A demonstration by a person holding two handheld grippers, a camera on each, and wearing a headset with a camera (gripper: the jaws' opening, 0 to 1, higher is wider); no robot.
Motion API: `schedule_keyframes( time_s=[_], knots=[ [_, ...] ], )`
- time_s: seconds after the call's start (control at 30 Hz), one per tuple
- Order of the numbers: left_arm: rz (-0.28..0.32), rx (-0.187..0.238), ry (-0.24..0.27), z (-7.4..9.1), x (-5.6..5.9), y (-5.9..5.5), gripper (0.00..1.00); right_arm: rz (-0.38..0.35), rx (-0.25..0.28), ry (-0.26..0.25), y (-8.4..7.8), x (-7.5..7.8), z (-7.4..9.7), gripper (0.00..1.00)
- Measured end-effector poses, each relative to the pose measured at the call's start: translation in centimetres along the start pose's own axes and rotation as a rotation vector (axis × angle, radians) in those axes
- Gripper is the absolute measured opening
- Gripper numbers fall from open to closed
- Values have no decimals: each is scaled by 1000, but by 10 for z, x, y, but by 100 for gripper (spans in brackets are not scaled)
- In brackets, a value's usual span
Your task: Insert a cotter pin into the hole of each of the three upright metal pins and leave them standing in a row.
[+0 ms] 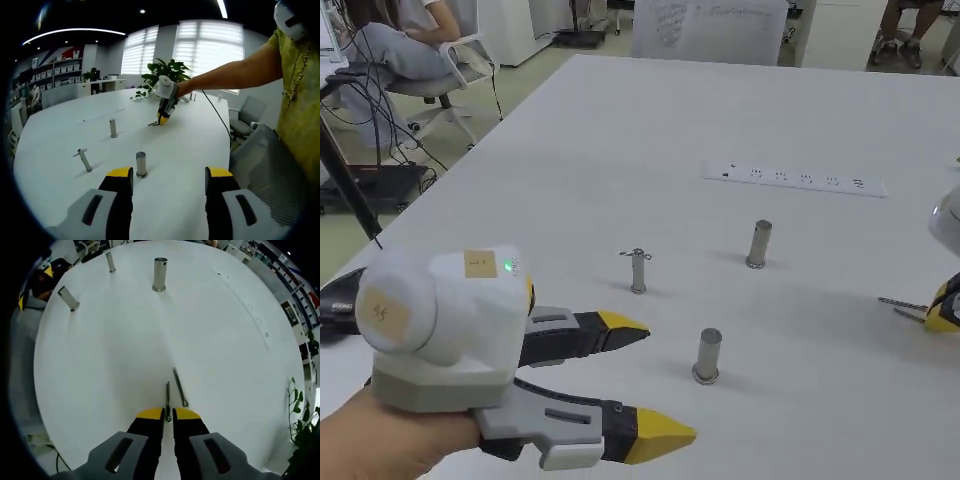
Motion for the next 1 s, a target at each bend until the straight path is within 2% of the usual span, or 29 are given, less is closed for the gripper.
schedule_keyframes(
  time_s=[0.27, 0.37, 0.4, 0.8, 1.0],
  knots=[
    [2, 2, 4, 1, -1, 1, 57, -25, 12, 21, -1, 1, 0, 7],
    [3, 0, 5, 1, 0, 0, 57, -25, 10, 16, 0, 0, -1, 7],
    [3, 0, 5, 1, 0, 0, 56, -18, 3, -5, -1, 1, -1, 5],
    [1, -8, 5, 0, 0, 0, 56, -22, 16, -10, 1, 0, 1, 3],
    [-14, -11, -3, -2, 0, 3, 55, -12, 7, 13, 2, -9, 9, 2]
  ],
)
Point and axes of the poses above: the centre of the closed fingertips' face, and the gripper's own axes: z roughly backward along the fingers, x roughly to its right, y roughly out of its top, the point moved 7 cm from there along z, roughly backward along the fingers, and after that the axes turned 7 degrees about -x, right-handed, at the moved point
